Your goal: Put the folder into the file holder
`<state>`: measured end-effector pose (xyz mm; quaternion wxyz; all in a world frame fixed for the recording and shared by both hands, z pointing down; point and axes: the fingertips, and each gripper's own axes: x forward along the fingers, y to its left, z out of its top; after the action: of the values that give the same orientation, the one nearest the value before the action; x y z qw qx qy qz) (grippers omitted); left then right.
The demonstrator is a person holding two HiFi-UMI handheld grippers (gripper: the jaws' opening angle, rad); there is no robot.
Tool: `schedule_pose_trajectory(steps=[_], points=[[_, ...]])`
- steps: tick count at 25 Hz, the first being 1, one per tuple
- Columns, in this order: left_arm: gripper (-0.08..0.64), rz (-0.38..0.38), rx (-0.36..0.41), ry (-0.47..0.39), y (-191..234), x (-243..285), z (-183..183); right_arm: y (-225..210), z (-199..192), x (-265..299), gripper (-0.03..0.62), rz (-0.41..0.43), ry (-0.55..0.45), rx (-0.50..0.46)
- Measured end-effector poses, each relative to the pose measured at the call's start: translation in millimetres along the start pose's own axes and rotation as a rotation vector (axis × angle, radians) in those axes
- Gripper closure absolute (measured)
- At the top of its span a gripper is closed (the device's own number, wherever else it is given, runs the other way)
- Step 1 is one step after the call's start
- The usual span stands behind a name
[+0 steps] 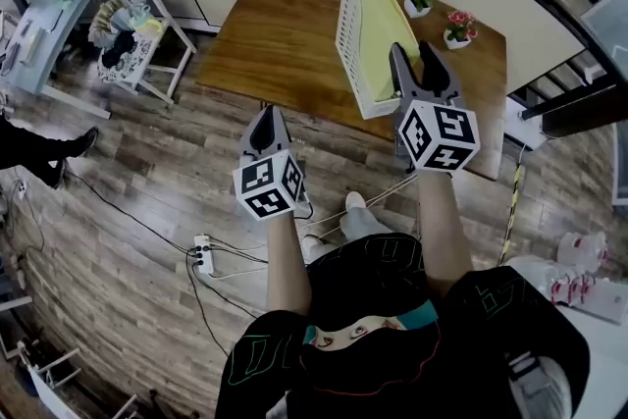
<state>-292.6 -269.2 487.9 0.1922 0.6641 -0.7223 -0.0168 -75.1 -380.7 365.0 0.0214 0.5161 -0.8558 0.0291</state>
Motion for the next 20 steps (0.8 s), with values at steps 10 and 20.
schedule_pose_trajectory(steps=[10, 20], points=[[0.565, 0.035, 0.022, -0.104, 30, -39, 41, 63, 22, -12, 0.492, 0.127, -0.066, 0.090], [0.565, 0.134, 0.078, -0.237, 66, -95, 98, 159, 33, -16, 0.589, 0.407, -0.071, 0.181]])
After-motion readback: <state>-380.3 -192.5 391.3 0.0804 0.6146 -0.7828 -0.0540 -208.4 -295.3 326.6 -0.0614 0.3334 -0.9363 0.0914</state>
